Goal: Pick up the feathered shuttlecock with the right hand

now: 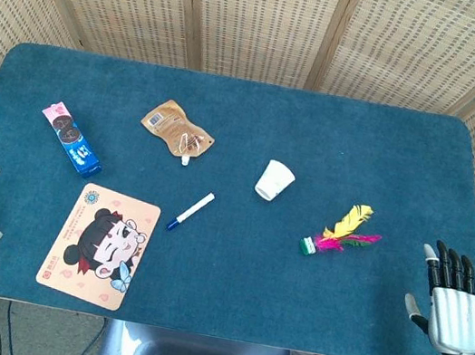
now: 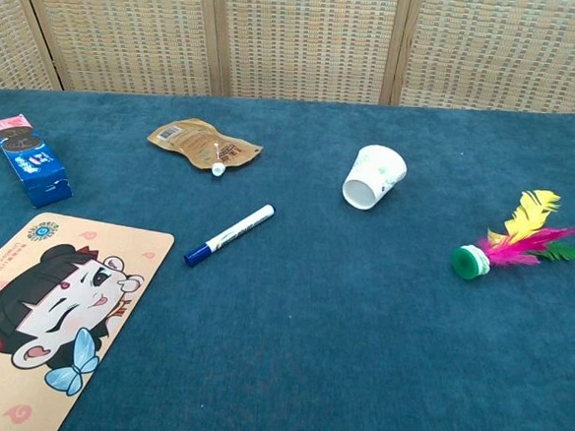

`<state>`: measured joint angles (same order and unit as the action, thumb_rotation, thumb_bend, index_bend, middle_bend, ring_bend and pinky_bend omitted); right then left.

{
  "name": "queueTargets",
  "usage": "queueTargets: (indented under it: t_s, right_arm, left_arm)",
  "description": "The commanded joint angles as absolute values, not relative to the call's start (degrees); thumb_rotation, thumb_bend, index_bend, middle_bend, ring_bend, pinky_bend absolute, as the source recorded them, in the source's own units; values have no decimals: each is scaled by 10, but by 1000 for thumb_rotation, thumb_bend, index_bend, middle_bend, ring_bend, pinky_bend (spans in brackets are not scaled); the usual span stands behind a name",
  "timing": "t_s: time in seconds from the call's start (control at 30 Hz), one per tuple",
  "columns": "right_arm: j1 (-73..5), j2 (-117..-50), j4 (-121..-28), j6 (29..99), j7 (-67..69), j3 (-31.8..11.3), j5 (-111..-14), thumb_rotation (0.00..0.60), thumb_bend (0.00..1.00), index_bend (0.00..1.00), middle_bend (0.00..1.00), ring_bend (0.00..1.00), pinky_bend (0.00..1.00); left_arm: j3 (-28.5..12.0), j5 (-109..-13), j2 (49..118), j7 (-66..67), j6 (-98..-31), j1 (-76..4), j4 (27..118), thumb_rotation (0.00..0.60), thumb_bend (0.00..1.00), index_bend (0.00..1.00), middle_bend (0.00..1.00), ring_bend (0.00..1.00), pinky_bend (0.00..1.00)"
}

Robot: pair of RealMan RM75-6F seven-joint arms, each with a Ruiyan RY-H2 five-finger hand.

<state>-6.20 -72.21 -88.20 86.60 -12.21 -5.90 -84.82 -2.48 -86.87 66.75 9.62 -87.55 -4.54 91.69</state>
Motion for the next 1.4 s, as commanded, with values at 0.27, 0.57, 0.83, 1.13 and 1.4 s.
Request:
queueTargets:
  t_s: [0.27,0.57,0.83,1.13,1.4]
  right_arm:
    - [-62,-724,-875,871,-112,-59,-854,600,291,0,0,0,0]
    - [-63,-725,-877,869,-111,-58,-856,600,291,0,0,0,0]
    - [-64,-729,-873,870,-113,-58,-858,600,291,0,0,0,0]
    - [-73,-744,-860,872,-107,-71,-856,600,291,69,0,0,0]
    - [-125,-776,-842,821,-125,-101,-840,600,291,204,0,0,0]
  left_arm:
    - [-24,-869,669,101,-875,-45,918,600,155,0,0,0,0]
    - [-25,-870,669,98,-876,-46,917,600,155,0,0,0,0]
    - [-24,-872,669,99,-877,-45,919,600,155,0,0,0,0]
    - [-25,-873,669,100,-883,-44,920,600,155,0,0,0,0]
    - [-26,-875,670,99,-884,-44,920,600,155,0,0,0,0]
